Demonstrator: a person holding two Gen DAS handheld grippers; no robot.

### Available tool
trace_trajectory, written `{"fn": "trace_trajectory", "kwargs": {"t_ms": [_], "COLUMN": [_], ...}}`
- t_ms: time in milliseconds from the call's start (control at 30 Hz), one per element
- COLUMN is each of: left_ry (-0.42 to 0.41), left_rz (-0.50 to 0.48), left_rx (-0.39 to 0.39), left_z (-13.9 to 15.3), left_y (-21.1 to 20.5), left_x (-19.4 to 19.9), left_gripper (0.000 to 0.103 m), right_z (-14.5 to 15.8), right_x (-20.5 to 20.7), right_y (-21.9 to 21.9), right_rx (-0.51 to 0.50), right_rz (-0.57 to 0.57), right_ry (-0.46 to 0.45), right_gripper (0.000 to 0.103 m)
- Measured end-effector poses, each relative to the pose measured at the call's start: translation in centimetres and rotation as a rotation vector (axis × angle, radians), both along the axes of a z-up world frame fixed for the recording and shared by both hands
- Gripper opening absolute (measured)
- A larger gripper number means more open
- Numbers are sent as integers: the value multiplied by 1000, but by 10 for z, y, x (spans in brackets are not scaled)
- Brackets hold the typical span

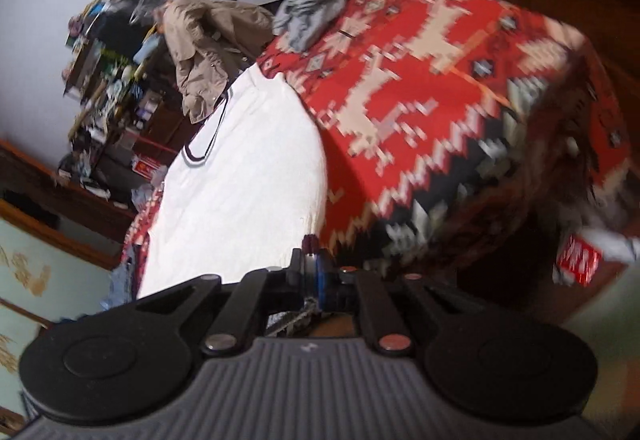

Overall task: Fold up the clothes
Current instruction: 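Lift the held hem and fold it up toward the V-neck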

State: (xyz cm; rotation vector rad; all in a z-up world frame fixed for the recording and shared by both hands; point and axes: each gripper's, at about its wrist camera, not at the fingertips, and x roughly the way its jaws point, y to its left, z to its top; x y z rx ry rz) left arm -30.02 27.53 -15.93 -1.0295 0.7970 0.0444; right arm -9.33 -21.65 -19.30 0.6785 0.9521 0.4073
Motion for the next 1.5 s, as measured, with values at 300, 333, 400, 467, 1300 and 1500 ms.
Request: {"fn": "trace_trajectory", "kwargs": {"t_ms": [300,333,400,467,1300,1500], "left_ry": [24,15,-6,-28,-128,-216], "left_rz": [30,35,49,63,46,-37], "left_rx": [-90,-103,-131,-158,-14,190], "left_z": [1,2,4,7,-20,11], "left_y": [-16,-14,-10,-5,58,57], "left_x": [-52,-50,-43,-31,164,147], "left_gripper": [5,5,5,5,34,50], "right_z": [8,10,15,20,-29,-8], "right_x": [-70,-73,-70,-60,154,144], "right_y": [-44,-45,-44,-40,70,78], "right_rx": [32,35,29,42,-31,-170], "right_rz": [-39,-37,-37,-39,-102,88], "right_ry": [38,35,29,27,31,-171], "right_gripper": [5,5,6,6,49,51]}}
